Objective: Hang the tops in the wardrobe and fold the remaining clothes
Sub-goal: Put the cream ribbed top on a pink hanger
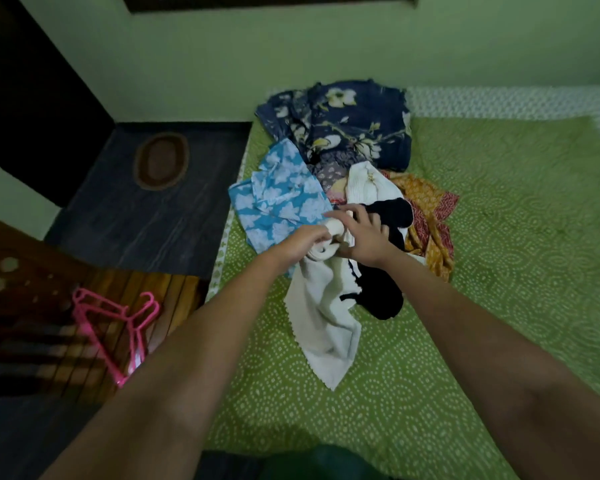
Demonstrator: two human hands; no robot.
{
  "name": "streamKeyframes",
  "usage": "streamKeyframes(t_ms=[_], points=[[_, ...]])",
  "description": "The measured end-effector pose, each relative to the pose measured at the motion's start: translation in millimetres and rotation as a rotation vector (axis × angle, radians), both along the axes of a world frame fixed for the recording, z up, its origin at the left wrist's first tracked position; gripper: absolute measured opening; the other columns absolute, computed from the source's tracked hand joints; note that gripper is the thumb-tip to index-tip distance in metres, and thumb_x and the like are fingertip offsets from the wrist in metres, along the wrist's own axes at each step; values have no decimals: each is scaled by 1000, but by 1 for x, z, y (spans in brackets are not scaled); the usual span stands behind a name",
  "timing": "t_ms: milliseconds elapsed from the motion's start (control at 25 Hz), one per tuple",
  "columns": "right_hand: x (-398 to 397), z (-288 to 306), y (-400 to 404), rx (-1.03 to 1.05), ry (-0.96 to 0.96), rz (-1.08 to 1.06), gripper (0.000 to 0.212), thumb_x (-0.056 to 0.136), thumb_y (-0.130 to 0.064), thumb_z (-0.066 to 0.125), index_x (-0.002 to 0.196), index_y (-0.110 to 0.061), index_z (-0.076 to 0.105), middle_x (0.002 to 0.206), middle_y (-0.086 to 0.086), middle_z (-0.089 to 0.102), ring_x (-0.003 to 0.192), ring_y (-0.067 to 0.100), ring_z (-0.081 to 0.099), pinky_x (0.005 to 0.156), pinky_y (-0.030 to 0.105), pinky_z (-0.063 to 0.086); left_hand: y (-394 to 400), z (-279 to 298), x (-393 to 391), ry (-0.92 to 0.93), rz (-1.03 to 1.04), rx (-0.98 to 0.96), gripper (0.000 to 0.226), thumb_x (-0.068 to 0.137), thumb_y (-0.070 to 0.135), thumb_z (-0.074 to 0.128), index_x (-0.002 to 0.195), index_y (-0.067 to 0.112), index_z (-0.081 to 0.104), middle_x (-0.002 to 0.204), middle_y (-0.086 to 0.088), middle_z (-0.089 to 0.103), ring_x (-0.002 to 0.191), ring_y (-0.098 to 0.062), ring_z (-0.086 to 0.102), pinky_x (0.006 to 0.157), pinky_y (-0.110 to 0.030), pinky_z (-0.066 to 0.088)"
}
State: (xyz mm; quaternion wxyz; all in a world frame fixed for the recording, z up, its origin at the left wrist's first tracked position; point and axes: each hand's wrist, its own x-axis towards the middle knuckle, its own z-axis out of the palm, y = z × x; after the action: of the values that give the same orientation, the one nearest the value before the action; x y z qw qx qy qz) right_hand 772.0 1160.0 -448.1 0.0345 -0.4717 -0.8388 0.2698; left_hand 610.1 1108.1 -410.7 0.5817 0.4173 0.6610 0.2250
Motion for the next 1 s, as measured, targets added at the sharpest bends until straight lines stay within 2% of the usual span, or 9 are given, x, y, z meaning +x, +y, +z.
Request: streamKeyframes(t_ms=[120, 200, 280, 400, 480, 560, 720, 840, 1000], points=[[-11, 53, -34, -163, 58, 40, 52, 72, -51, 58, 117, -25, 55, 125, 3, 45, 111, 29, 39, 88, 43, 34, -35, 55, -12, 236, -278, 142, 11, 82, 12, 68, 91, 13, 61, 84, -2, 59, 74, -13, 54, 61, -21, 40], [-18, 88, -56, -307, 172, -41, 36, 83, -41, 56, 107, -16, 62, 113, 11, 58, 109, 31, 50, 91, 43, 38, -54, 83, -26, 332, -246, 230, 12, 80, 6, 67, 89, 11, 61, 79, -5, 61, 69, -15, 57, 57, -20, 44], [-23, 115, -81, -83, 107, -135, 37, 89, -40, 45, 103, -11, 61, 107, 12, 61, 103, 29, 53, 93, 44, 36, -75, 106, -37, 427, -213, 312, 11, 79, 6, 65, 88, 9, 62, 83, -10, 65, 76, -23, 62, 62, -28, 46], [-22, 142, -123, 365, -165, -221, 23, 92, -26, 41, 108, -13, 52, 109, 9, 58, 102, 30, 53, 90, 45, 35, -114, 121, -39, 775, -292, 463, 31, 80, 2, 62, 109, 13, 58, 115, -10, 59, 102, -30, 57, 72, -33, 42], [-11, 150, -160, 429, -332, -240, 27, 93, -15, 39, 117, -12, 51, 115, 10, 57, 107, 31, 52, 90, 44, 39, -159, 129, -39, 1017, -300, 517, 38, 85, -2, 52, 116, 19, 53, 124, -5, 48, 112, -29, 46, 77, -38, 43], [4, 148, -191, 411, -432, -229, 32, 92, -9, 38, 118, -15, 56, 117, 10, 55, 112, 29, 48, 91, 43, 41, -203, 123, -48, 1155, -262, 400, 38, 89, -2, 45, 120, 19, 53, 127, -6, 46, 117, -30, 43, 81, -41, 44], [29, 124, -257, 227, -599, -140, 27, 90, -13, 40, 104, -16, 63, 112, 7, 58, 117, 29, 39, 99, 43, 37, -277, 86, -74, 1143, -435, 28, 31, 90, 8, 42, 117, 12, 58, 123, -8, 57, 107, -27, 57, 77, -37, 45], [38, 137, -271, 73, -533, -174, 18, 81, -17, 44, 66, -15, 53, 83, 8, 58, 81, 23, 53, 69, 33, 45, -288, 93, -94, 1033, -522, -70, 31, 86, 20, 47, 110, 9, 62, 107, -9, 62, 88, -23, 61, 73, -33, 51], [39, 203, -231, -36, -347, -308, 24, 85, -16, 54, 63, -10, 51, 65, 5, 54, 51, 15, 48, 50, 24, 40, -248, 157, -108, 1046, -344, 49, 35, 68, 41, 50, 89, 17, 65, 101, -7, 66, 79, -24, 58, 78, -33, 53]])
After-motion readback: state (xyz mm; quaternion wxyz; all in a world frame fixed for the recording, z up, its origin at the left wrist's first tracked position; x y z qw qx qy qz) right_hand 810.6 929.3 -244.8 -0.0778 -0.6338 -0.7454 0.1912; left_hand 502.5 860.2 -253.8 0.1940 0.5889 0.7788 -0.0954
